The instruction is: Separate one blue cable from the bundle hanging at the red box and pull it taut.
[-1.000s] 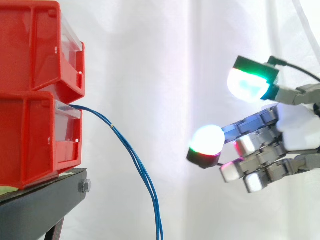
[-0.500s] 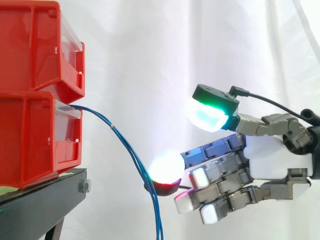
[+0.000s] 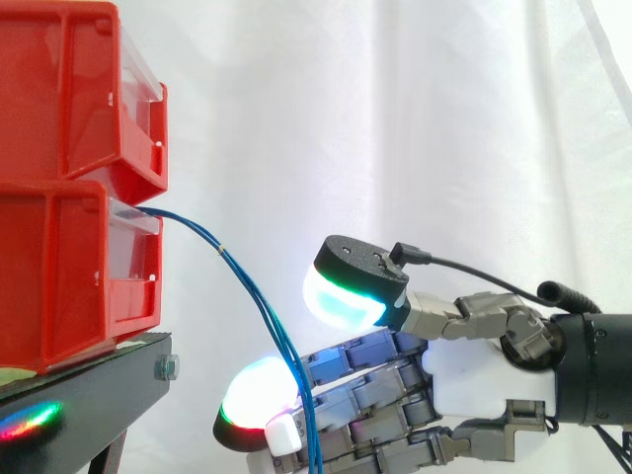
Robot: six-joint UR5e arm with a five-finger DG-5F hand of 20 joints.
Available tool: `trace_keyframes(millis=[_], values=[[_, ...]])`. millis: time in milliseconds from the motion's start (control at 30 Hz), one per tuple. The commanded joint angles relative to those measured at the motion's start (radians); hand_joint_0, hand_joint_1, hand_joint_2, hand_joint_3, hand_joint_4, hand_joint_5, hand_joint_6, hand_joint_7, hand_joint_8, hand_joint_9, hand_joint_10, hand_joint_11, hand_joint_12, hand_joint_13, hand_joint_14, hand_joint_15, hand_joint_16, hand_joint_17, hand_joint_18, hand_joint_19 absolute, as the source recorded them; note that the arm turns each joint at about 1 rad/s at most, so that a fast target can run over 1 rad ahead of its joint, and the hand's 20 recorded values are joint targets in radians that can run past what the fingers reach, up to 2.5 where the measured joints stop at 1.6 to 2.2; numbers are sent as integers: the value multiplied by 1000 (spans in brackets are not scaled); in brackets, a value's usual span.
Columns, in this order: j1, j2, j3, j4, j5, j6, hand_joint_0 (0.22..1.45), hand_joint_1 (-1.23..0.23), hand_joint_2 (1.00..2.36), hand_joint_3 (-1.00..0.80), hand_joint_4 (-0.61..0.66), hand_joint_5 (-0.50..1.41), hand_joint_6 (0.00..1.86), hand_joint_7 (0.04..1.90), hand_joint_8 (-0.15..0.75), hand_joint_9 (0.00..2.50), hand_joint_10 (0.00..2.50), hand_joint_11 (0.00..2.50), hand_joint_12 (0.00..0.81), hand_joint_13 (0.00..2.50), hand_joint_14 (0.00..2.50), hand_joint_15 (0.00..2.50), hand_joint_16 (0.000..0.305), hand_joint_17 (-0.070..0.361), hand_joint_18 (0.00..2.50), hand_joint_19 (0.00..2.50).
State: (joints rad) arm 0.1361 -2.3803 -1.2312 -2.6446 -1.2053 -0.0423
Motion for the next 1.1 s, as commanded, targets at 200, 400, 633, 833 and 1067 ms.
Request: trace_keyframes(millis=[200,400,633,833,1067], values=[[11,-5,2,41,-2,-11,537,-712,1000,-500,320,-175,502,887,346,770,12,483,372,448,6,178,46,103,293,235],[23,-5,2,87,-5,-10,548,-705,1000,-500,324,-173,502,890,350,807,14,520,370,508,7,216,45,101,361,279],[48,-5,2,95,-10,-10,572,-688,1000,-500,332,-168,502,894,353,842,13,535,368,573,8,262,44,99,423,332],[60,-5,2,106,-20,10,597,-676,1000,-500,331,-163,502,896,356,875,10,566,368,632,9,292,43,97,484,359],[74,-5,2,106,-19,38,617,-668,1001,-480,334,-157,502,913,358,922,13,606,366,694,10,325,42,95,538,396]])
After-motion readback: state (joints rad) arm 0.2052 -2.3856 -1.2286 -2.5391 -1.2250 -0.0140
